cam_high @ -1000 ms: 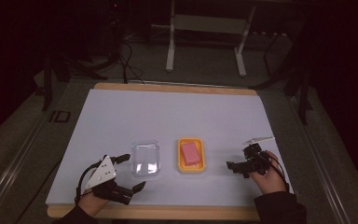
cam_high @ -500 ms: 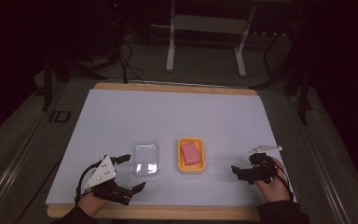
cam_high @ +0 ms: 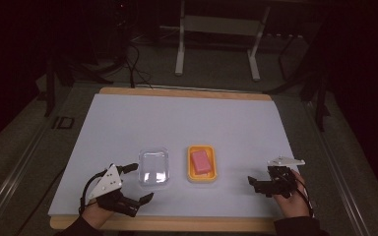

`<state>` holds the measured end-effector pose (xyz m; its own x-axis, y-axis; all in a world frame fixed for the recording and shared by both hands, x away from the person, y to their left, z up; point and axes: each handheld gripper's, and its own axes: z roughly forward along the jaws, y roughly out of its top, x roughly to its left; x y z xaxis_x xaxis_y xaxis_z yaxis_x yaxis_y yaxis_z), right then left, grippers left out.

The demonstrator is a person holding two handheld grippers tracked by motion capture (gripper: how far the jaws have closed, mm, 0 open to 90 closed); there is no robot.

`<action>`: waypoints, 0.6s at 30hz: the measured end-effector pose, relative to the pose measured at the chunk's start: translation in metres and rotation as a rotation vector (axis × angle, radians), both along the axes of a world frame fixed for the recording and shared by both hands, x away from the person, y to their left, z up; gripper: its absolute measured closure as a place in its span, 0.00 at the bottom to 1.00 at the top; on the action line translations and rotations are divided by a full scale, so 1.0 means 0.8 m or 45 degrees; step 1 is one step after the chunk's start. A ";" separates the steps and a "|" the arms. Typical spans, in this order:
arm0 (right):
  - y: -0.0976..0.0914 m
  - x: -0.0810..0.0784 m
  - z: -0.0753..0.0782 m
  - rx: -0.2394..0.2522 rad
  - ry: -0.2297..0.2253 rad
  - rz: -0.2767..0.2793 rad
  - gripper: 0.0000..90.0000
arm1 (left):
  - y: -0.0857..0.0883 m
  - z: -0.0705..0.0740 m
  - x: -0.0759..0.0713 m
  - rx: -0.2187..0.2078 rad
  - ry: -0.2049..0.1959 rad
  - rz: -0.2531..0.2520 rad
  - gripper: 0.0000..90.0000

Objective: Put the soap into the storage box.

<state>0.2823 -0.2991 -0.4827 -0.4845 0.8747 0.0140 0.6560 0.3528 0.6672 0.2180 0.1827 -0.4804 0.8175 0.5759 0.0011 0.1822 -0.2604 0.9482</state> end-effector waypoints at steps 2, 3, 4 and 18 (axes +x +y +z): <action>-0.003 0.001 -0.002 -0.006 -0.002 0.002 0.14 | 0.000 0.000 0.000 0.000 0.002 0.003 0.00; -0.005 0.001 -0.004 -0.006 -0.004 0.002 0.14 | 0.000 0.000 0.001 -0.001 0.003 0.003 0.00; -0.007 0.002 -0.005 -0.002 0.001 0.003 0.14 | 0.000 0.000 0.001 0.001 0.003 0.002 0.00; -0.011 0.005 -0.004 0.019 -0.010 -0.015 0.14 | 0.000 -0.002 0.002 0.013 0.025 -0.003 0.00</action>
<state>0.2860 -0.3076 -0.4860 -0.4747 0.8799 0.0234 0.6547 0.3352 0.6774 0.2198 0.1823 -0.4819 0.8187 0.5741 -0.0093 0.2004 -0.2706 0.9416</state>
